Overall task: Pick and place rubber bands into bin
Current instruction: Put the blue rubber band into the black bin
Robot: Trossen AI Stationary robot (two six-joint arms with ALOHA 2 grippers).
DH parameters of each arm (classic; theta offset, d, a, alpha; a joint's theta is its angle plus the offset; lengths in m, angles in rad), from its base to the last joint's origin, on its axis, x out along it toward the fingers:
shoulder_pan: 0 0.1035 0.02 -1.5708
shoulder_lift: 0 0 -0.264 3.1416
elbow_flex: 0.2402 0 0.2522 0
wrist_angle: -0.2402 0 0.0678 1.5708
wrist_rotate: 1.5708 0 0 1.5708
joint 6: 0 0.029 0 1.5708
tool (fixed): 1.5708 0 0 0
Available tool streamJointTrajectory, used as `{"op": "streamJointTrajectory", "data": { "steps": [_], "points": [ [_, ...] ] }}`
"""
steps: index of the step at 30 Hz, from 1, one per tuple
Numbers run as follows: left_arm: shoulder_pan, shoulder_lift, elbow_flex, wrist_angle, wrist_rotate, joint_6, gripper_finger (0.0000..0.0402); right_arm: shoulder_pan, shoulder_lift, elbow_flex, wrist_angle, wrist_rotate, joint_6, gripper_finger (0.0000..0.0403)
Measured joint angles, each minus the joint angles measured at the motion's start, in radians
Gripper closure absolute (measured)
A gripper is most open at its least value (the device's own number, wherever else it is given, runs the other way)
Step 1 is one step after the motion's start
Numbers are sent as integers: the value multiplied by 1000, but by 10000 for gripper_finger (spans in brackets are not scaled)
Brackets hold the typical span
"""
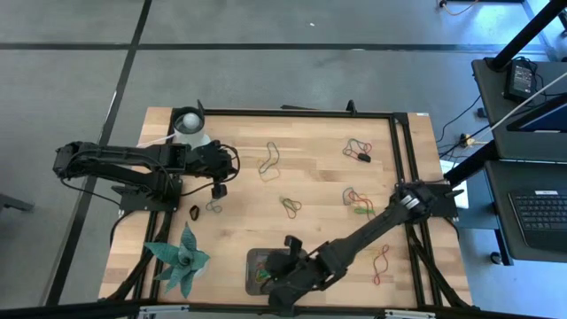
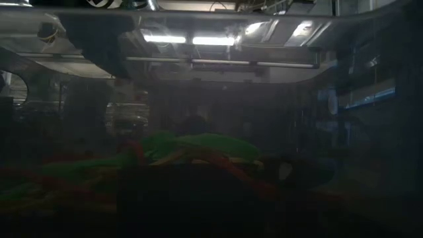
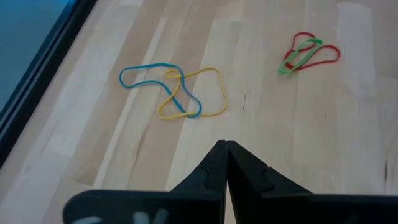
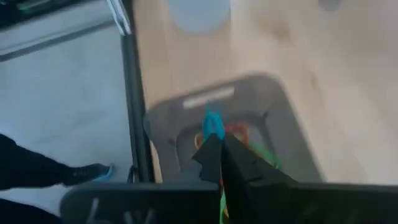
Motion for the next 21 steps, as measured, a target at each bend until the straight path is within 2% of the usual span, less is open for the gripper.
{"op": "streamJointTrajectory", "data": {
  "steps": [10, 18, 21],
  "points": [
    [0, 0, 0, 0, 0, 0, 398, -20, 103, -1, -31, -162, 117, 399],
    [0, 0, 0, 0, 0, 0, 398, -60, 140, -1, -50, -197, 166, 383],
    [0, 0, 0, 0, 0, 0, 398, -78, 154, -1, -62, -266, 167, 377]
  ]
}}
